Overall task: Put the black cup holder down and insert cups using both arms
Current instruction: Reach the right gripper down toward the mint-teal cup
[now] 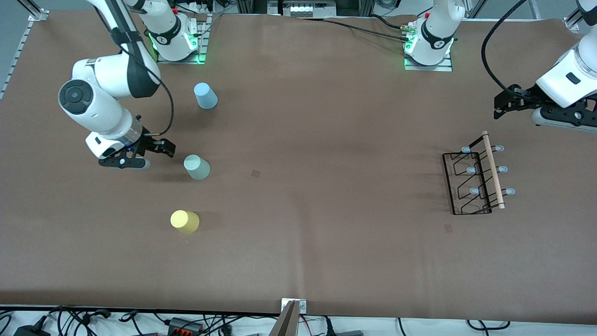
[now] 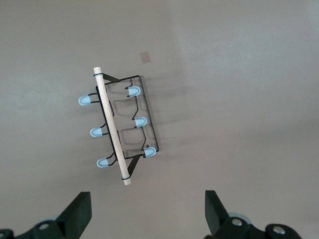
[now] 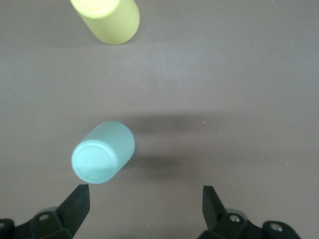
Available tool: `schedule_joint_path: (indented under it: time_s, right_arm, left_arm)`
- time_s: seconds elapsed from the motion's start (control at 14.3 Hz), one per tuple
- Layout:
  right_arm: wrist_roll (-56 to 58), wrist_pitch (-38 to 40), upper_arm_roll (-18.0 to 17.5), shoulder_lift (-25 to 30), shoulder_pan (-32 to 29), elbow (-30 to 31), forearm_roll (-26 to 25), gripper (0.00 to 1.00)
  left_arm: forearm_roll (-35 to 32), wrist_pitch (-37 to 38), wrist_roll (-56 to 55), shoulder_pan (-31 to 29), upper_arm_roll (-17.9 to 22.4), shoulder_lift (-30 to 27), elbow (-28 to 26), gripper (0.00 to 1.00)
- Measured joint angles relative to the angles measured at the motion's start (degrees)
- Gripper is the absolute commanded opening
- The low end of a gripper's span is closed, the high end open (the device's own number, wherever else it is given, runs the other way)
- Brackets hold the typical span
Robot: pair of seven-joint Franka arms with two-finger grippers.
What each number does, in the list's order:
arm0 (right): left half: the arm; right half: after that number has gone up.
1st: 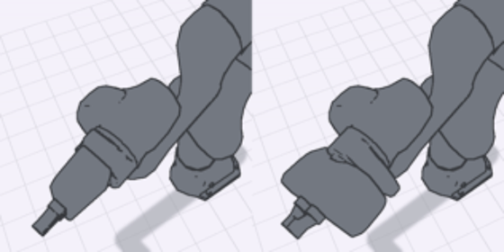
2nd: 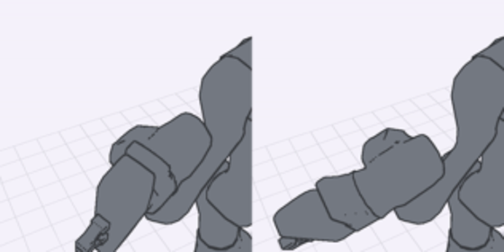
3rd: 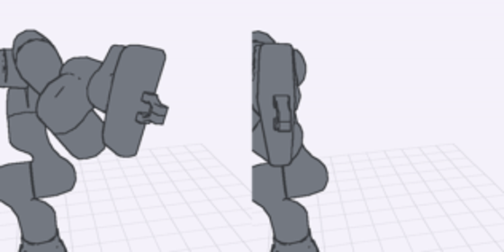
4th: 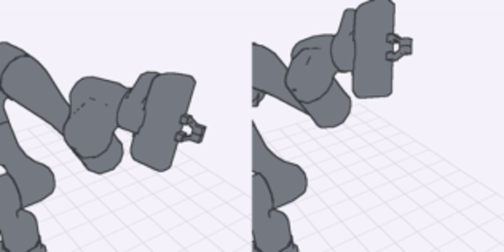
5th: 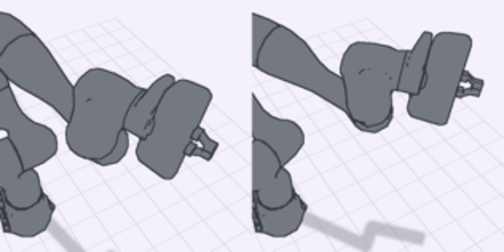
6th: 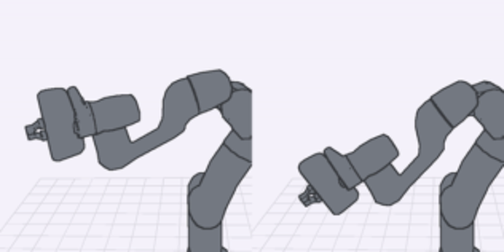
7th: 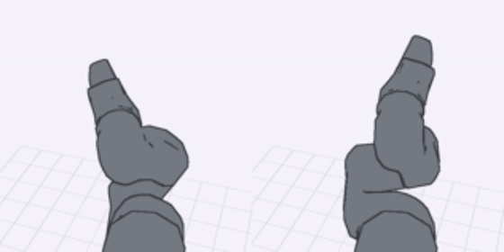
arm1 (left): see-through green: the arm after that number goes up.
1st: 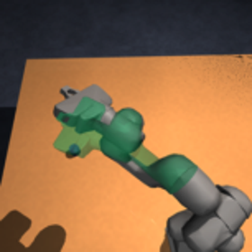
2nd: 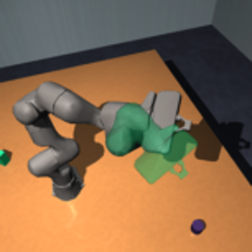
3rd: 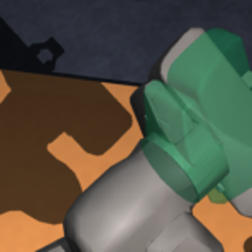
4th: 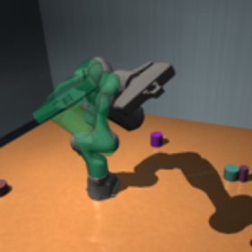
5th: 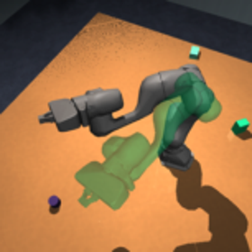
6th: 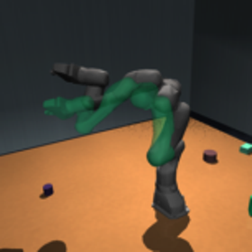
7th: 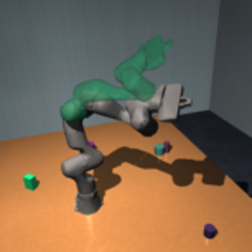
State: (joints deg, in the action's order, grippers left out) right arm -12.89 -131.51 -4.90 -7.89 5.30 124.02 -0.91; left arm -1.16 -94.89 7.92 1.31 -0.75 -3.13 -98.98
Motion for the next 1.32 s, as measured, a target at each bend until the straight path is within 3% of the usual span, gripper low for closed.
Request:
schedule_joint_path:
  time_s: [1.32]
  right_arm:
    - [-0.3,0.0,0.0,-0.3,0.9,0.4,0.0,1.00]
  left_arm:
    - [0.0,0.0,0.0,0.0,0.0,0.0,0.0,1.00]
